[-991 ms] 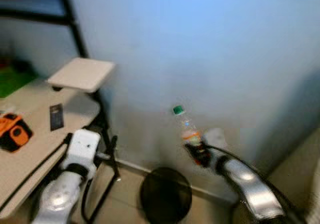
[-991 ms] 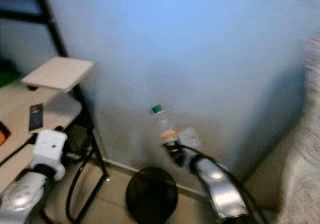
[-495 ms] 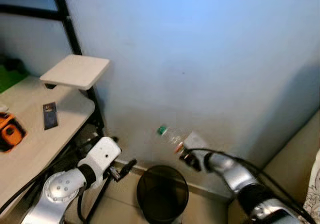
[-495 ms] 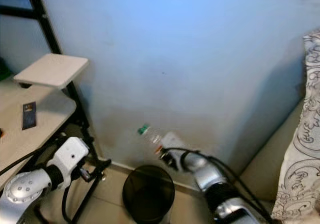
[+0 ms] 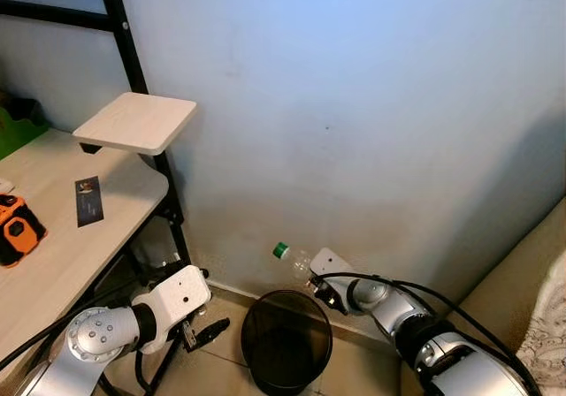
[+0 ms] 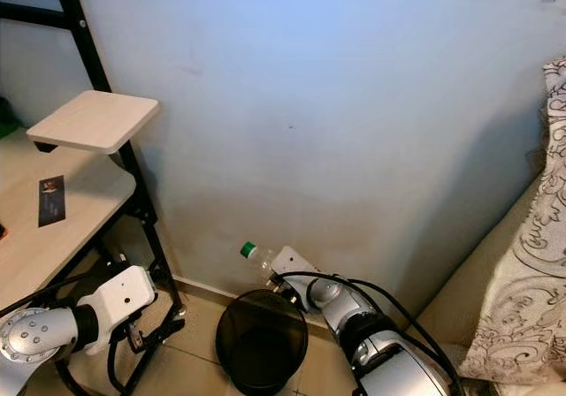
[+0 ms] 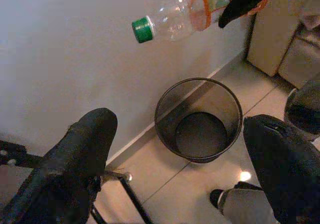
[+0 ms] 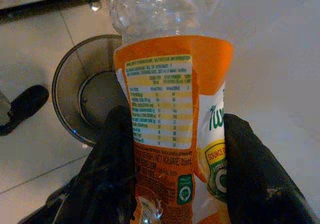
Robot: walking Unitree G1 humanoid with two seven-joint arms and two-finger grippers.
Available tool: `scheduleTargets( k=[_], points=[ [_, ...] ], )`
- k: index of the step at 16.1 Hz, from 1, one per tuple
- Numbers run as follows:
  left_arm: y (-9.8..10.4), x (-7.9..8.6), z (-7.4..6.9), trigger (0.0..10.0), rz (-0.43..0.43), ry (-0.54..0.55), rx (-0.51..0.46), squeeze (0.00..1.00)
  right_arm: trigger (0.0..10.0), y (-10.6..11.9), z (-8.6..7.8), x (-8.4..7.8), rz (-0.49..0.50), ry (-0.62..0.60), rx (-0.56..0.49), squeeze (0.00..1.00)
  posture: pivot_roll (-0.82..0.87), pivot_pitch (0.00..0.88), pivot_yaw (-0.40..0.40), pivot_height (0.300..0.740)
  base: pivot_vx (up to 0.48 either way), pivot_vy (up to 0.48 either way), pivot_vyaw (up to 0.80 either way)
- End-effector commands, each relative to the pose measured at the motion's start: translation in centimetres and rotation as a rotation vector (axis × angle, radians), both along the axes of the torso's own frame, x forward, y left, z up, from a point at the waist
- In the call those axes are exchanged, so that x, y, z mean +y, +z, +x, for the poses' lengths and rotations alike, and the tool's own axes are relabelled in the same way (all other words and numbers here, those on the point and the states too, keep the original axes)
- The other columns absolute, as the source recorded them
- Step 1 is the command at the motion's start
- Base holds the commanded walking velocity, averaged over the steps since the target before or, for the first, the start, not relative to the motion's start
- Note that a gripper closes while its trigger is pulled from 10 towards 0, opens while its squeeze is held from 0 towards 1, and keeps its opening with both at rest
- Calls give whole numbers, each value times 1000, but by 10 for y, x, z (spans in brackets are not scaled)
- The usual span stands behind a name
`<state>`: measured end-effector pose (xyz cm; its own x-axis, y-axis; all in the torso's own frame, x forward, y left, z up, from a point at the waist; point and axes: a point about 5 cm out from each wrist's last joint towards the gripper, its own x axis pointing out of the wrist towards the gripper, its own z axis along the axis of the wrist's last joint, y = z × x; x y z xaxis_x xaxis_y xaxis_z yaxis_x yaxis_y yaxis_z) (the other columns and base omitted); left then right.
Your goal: Clean up the room
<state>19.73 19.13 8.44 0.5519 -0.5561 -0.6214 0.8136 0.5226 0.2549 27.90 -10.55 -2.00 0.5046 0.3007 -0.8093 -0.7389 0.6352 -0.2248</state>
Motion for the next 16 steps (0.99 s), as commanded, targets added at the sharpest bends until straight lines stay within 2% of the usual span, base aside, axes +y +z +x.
scheduleTargets(
  k=[1, 2, 3, 4, 13, 16],
  points=[
    [0, 0, -1, 10000, 3, -18, 4, 0, 10000, 3, 4, 3, 5, 16, -18, 0, 134, 0, -16, 740, 0, 0, 0],
    [-1, 2, -1, 10000, 5, -21, 5, 0, 10000, 2, 3, 4, 19, 17, -12, 675, 132, 0, -12, 740, 0, 0, 0],
    [-2, 3, 0, 10000, 7, -23, 7, 0, 10000, 2, 2, 4, 25, 15, -9, 894, 132, 0, -11, 740, 0, 0, 0],
    [-3, 5, 1, 10000, 10, -25, 10, 0, 10000, 1, 1, 6, 36, 18, -2, 1000, 131, 0, -9, 740, 0, 0, 0],
    [-5, 9, 4, 10000, 16, -35, 4, 0, 10000, -3, -5, 15, 113, 20, 21, 1000, 133, 0, 1, 740, 0, 0, 0],
    [-3, 6, 4, 10000, 13, -33, -4, 0, 10000, -3, -6, 12, 160, -21, 11, 1000, 133, 0, 2, 740, 0, 0, 0]
  ],
)
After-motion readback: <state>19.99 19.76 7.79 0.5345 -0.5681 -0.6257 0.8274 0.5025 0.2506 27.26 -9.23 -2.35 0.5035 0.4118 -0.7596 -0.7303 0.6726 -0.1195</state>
